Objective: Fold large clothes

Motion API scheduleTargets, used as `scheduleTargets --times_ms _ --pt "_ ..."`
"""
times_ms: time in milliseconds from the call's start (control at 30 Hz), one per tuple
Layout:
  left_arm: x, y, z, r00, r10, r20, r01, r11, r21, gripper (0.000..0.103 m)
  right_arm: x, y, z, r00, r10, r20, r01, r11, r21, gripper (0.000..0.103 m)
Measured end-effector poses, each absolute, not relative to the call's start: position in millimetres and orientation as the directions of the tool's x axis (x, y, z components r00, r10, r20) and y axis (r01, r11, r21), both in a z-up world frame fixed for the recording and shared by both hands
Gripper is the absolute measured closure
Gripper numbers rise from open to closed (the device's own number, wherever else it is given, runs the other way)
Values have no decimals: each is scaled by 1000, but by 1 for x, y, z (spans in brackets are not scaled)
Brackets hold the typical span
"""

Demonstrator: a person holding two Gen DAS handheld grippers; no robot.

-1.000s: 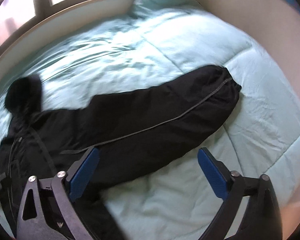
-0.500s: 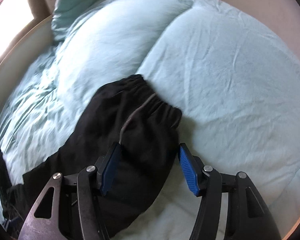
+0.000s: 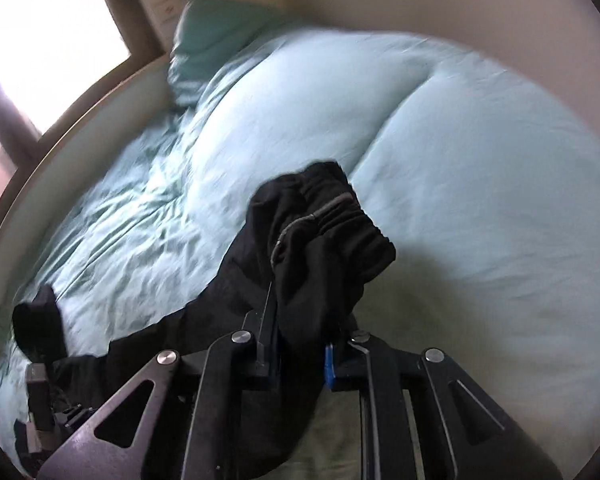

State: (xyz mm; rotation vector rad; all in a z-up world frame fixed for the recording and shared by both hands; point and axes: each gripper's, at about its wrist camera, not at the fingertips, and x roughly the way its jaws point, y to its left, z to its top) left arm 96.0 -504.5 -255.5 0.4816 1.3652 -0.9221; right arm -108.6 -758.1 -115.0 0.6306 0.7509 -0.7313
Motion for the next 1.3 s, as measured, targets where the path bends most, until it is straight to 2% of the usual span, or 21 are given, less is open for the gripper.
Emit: scheduleTargets --times_ms 100,200,300,500,633,767,867,1033,1300 --pt "94 -514 -269 -23 -222 -975 806 572 -149 12 -106 -772 -152 425 -296 -856 814 539 218 84" --pt "94 -504 -251 -21 -258 -966 806 567 -169 13 -105 -779 -176 366 -273 -890 833 522 182 84" --pt "95 -474 -218 -3 -323 -946 809 556 -192 13 -107 -776 -166 400 -254 -880 821 527 221 83" --pt "102 -386 -143 104 -428 -898 785 589 -190 13 -95 -728 -113 560 -189 -807 689 648 326 83" --pt "115 -311 -109 221 -451 -865 714 679 -172 13 -63 -661 -80 627 -136 -767 581 738 344 84" --pt "120 -247 -94 332 -388 -860 644 759 -94 13 -24 -581 -60 652 -77 -754 468 823 321 84" --pt "123 -195 -94 359 -348 -866 568 818 -94 13 0 -517 -54 653 -6 -758 372 874 314 84" --pt "122 -117 -110 368 -292 -883 423 898 -121 13 38 -406 -67 612 146 -777 195 924 328 84" --pt "133 -33 -128 366 -231 -902 248 958 -144 13 95 -236 -108 445 379 -811 -72 918 390 84"
